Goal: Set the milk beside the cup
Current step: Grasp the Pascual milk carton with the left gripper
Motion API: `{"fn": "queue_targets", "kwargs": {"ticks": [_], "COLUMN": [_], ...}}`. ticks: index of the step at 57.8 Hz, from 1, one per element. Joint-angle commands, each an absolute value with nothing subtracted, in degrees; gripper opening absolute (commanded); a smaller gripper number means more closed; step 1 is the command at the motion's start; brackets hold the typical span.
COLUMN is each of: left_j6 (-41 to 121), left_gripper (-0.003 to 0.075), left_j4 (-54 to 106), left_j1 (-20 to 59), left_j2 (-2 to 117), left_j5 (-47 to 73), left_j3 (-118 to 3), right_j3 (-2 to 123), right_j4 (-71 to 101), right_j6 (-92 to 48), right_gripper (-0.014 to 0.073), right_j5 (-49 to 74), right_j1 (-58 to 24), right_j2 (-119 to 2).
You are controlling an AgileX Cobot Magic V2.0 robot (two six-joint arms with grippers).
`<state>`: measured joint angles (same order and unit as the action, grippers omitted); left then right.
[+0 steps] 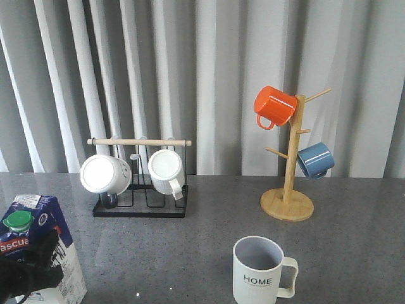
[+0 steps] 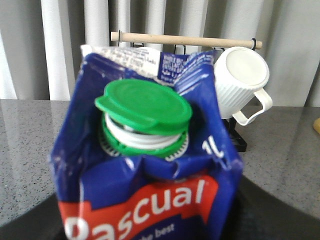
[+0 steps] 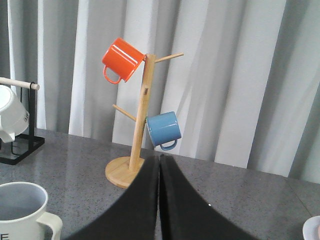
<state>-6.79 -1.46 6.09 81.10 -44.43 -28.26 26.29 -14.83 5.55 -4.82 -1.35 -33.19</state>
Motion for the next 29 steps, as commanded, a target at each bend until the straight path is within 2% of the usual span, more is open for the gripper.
{"fn": "queue_targets", "kwargs": {"ticks": [1, 29], "left_j6": [-7.25, -7.46], "left_gripper": [0.0192, 0.0193], "left_j4": [-0.75, -0.69], "left_j1": [6.39, 6.39], "left_j2": [79.75, 79.75], "left_j5": [-48.86, -48.84], "left_j3": [-30.04, -30.04], "right_j3": [28.05, 28.05], "right_j4": [-15.19, -15.19], "right_j6": [5.32, 5.32], "right_gripper": [-0.0009, -0.0009], "right_j5": [-8.80, -8.85], "right_j1": [-1.04, -1.04], "right_j2": [-33.13, -33.13]}}
